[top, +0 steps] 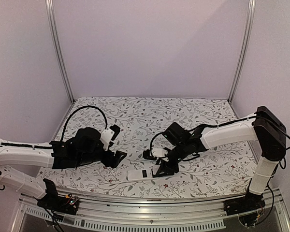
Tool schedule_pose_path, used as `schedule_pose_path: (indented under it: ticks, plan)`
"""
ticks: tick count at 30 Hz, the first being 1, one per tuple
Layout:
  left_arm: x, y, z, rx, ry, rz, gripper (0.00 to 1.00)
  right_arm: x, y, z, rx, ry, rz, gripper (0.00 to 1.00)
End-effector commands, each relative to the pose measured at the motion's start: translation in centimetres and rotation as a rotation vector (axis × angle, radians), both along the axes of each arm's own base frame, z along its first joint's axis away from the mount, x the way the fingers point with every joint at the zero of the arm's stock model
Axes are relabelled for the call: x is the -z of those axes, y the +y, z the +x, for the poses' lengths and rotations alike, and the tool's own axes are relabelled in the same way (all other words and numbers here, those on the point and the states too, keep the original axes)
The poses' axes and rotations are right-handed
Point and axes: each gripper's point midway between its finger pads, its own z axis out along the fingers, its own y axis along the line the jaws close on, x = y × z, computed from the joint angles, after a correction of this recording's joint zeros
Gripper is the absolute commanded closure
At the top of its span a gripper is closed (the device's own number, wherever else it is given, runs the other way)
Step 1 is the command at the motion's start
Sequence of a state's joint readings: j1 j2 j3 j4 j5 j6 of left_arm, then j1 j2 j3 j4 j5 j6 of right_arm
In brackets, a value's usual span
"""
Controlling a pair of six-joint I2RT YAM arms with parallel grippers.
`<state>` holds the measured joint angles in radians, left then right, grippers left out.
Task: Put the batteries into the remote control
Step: Place the battery cover on the remote control without the battery cover.
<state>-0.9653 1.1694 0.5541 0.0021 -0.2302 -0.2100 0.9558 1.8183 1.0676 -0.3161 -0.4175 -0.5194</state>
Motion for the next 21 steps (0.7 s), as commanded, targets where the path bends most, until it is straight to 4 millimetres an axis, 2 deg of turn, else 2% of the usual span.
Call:
schedule_pose_path:
  ticks: [1,11,17,21]
  plan:
    - [-0.4,0.4,0.4,-0.015,-0.014,-0.004,0.15,0.1,-0.5,-0.7,0.037,0.023,-0.028,0.72]
    - [-0.3,0.2,0.4,0.0,-0.01,0.003,0.15,1.7,-0.7,-0.4,0.052,-0.005,-0.057,0.7]
    - [-0.3,0.2,0.4,0.001,-0.013,0.004,0.15,1.8,-0.6,0.3,0.069,-0.041,-0.056,0.69]
    - [-0.5,0.0,0.5,0.007,-0.018,0.004,0.15,2.2,-0.5,0.0,0.031,-0.039,-0.055,0.67]
